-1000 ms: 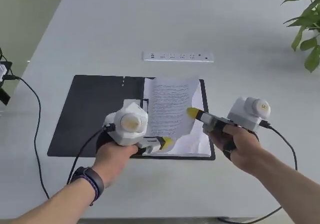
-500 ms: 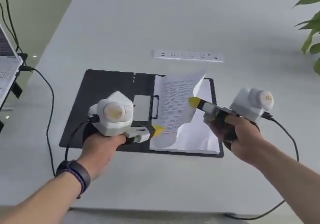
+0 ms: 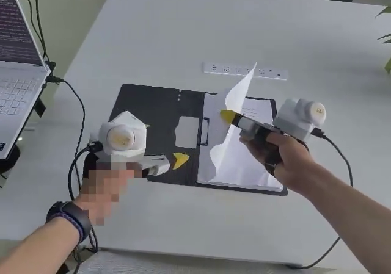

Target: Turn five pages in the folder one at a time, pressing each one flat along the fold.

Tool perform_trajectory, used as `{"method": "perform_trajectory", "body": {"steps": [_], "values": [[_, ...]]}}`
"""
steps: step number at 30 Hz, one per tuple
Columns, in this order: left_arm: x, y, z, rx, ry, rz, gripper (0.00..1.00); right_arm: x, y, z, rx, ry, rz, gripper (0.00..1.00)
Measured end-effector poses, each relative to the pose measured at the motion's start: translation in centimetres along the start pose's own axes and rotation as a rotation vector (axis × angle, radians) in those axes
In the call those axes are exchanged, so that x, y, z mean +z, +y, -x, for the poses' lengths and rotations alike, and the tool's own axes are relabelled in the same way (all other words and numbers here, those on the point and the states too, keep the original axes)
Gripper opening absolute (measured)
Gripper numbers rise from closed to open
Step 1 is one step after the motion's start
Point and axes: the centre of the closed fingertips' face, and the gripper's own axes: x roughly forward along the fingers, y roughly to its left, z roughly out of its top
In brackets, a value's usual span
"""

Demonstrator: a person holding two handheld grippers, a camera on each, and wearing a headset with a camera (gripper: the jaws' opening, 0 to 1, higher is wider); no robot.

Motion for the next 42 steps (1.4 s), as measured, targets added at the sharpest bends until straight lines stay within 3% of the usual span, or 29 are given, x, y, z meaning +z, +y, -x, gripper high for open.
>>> {"method": "perform_trajectory", "body": {"steps": [9, 18, 31, 42], "values": [[-1.0, 2.5, 2.8, 0.047, -0.012, 0.030, 0.73, -2.2, 3.9, -3.8, 0.072, 0.069, 0.020, 0.00], [-1.7, 3.9, 4.8, 0.083, -0.031, 0.062, 0.73, -5.0, 5.6, -7.2, 0.106, 0.149, 0.028, 0.00], [-2.4, 5.8, 6.8, 0.125, -0.062, 0.120, 0.74, -9.0, 5.1, -10.7, 0.083, 0.246, 0.004, 0.00], [-2.1, 5.7, 7.8, 0.146, -0.076, 0.150, 0.74, -11.0, 3.9, -12.7, 0.037, 0.296, -0.030, 0.00]]}}
